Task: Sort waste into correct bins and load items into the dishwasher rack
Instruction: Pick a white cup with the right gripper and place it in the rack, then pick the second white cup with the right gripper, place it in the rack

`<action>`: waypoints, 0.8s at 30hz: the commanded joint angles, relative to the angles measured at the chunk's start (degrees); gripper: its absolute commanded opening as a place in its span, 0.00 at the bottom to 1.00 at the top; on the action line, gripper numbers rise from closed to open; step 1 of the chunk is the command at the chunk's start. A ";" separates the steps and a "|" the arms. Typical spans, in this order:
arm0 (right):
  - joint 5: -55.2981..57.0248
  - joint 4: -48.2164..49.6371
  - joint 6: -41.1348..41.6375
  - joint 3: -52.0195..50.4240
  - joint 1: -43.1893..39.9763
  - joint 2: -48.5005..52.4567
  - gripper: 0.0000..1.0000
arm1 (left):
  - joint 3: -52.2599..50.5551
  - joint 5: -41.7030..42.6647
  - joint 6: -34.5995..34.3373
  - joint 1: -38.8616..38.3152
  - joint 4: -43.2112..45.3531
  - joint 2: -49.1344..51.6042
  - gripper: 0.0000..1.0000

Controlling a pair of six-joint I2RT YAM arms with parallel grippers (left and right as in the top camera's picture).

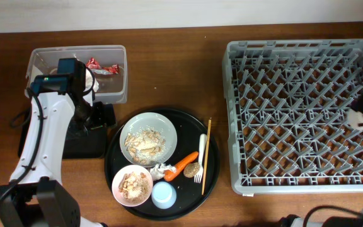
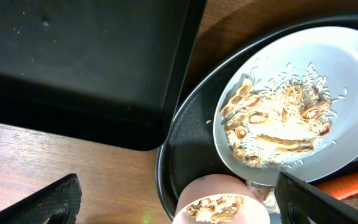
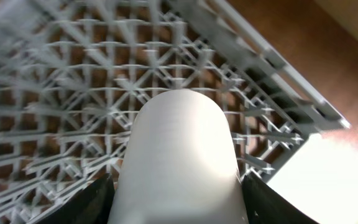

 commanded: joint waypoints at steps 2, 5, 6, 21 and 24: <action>0.31 0.74 1.18 0.74 -10.67 6.80 0.58 | -0.22 0.52 0.48 0.02 0.07 -0.35 0.99; 0.17 0.70 2.64 0.74 -14.36 11.58 0.58 | -0.22 0.35 0.48 0.02 -0.09 -0.35 0.99; 0.17 0.72 2.80 0.72 -14.75 12.72 0.58 | -0.22 0.35 0.48 0.02 -0.07 -0.35 0.99; -11.45 6.23 1.97 -8.46 -13.75 11.13 0.99 | -0.22 0.37 0.48 0.02 -0.13 -0.35 0.99; -18.69 3.34 -6.12 -6.40 -3.08 2.36 1.00 | -0.22 0.37 0.48 0.02 -0.13 -0.35 0.99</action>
